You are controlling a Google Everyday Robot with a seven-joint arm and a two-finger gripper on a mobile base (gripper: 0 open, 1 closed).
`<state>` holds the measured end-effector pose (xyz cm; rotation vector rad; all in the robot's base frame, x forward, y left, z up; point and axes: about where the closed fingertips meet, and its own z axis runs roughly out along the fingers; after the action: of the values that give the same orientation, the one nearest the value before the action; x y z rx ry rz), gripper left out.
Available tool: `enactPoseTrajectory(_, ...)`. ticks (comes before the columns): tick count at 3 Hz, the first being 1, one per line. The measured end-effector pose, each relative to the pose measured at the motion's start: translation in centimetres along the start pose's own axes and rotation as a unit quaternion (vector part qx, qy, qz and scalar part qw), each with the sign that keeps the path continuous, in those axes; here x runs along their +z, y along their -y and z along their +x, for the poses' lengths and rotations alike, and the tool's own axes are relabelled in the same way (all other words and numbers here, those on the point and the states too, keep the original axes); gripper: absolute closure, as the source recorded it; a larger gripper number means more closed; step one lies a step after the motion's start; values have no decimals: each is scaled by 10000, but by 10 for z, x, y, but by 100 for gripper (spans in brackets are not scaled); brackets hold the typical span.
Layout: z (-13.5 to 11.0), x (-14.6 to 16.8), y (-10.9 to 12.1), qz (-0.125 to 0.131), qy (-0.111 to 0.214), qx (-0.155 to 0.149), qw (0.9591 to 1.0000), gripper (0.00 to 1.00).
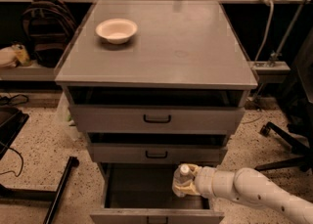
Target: Pick blue plastic bottle from bottom drawer and place on counter
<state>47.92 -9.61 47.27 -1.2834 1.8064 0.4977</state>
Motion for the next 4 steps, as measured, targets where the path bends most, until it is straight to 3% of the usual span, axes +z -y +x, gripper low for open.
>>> enactPoseTrajectory(2, -2, -5, -1, -146, -146, 28, 9998, 100)
enactPoseTrajectory(3, -33, -14, -24, -664, -473, 309, 9962, 100)
enactPoseTrajectory(4, -103, -12, -78, -1417, -872, 363, 9854, 100)
